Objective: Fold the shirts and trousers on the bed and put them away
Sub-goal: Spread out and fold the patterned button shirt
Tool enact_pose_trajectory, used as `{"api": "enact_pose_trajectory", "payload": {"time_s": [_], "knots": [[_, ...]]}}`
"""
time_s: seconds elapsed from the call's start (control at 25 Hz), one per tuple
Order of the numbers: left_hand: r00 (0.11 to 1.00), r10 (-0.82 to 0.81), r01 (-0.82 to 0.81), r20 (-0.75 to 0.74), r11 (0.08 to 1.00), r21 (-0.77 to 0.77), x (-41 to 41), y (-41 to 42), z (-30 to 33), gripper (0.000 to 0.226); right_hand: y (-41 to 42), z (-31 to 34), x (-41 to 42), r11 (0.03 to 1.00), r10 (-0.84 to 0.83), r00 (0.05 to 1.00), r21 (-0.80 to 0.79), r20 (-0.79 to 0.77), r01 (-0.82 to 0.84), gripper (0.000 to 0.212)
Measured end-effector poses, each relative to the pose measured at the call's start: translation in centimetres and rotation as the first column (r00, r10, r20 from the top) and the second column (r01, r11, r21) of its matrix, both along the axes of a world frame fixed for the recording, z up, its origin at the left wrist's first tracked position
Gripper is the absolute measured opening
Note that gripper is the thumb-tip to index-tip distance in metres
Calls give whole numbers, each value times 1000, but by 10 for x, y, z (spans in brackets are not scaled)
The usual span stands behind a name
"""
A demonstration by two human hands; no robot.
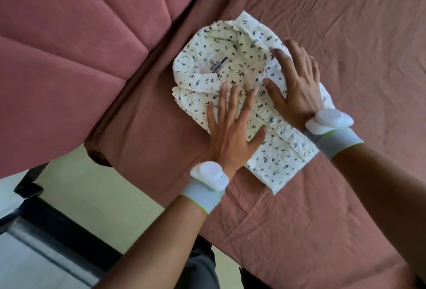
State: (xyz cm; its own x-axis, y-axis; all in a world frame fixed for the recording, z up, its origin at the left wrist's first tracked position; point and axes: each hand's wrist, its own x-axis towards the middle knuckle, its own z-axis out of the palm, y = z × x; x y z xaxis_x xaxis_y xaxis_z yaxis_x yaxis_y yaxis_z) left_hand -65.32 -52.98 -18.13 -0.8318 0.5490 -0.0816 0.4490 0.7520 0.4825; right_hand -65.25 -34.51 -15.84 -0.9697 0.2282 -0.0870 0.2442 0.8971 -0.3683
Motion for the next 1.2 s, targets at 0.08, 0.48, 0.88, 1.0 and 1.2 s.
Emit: {"api": "enact_pose_trajectory", "payload": {"time_s": [0.08,0.48,0.88,1.0,1.2], "knots": [[996,-82,84,18,985,-153,4,2,-25,78,16,-6,23,998,-29,976,56,217,17,62],[995,-59,73,82,982,-176,24,39,-13,71,67,9,91,902,-280,818,-155,502,404,54],[576,-784,816,231,533,-225,75,74,-10,69,-28,17,307,358,-582,405,-225,705,906,23],[598,-789,799,139,575,-174,110,45,-5,68,-64,25,320,559,-705,541,-111,458,822,49],[787,-612,611,76,758,-229,136,30,-14,75,-35,-5,241,894,-411,871,-65,270,443,68]]}}
